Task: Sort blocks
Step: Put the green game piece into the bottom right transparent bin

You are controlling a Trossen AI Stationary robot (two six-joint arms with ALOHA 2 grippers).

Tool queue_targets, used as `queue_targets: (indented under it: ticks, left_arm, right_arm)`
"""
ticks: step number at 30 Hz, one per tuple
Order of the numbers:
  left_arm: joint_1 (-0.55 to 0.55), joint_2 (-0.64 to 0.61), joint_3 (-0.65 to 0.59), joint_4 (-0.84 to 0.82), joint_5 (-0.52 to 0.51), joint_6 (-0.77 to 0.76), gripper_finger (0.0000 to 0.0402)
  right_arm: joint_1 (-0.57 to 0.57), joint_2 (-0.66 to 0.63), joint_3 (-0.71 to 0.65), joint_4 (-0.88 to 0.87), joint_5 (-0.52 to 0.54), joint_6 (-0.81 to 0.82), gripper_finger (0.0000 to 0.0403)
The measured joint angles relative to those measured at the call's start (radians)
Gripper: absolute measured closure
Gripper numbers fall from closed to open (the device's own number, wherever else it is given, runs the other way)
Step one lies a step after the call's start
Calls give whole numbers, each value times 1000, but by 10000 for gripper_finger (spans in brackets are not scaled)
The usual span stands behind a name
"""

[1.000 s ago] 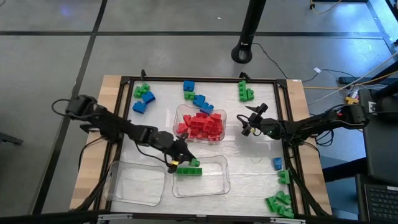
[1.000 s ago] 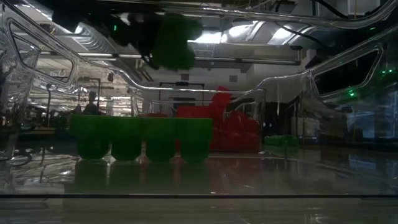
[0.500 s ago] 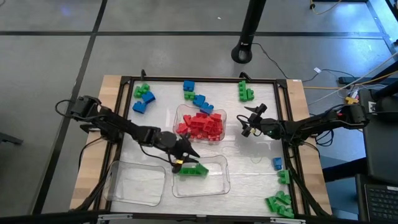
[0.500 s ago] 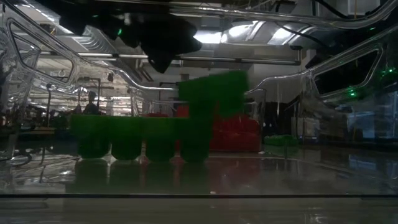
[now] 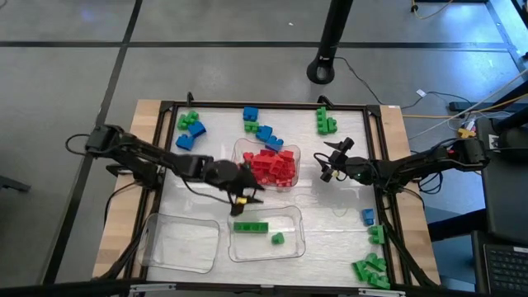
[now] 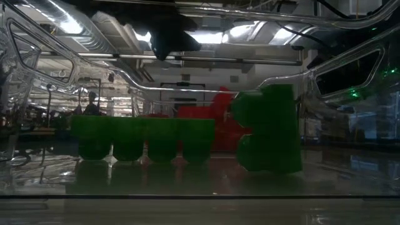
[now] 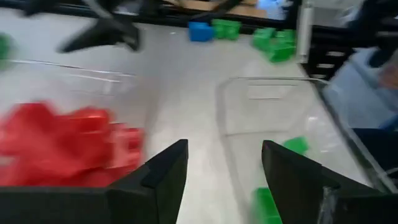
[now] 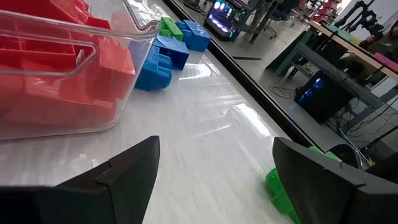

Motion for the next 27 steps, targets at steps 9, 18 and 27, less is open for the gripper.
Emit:
queue_targets:
  ticks: [9, 18, 27]
  left_arm:
    - [193, -116, 48, -72, -287, 213, 205]
    - [439, -120, 48, -150, -505, 270, 205]
    - [816, -118, 55, -470, -468, 112, 205]
  right_arm:
    - [0, 0, 0, 2, 10, 0, 91]
    - [0, 0, 0, -3, 20, -12, 91]
    - [0, 0, 0, -3, 55, -23, 91]
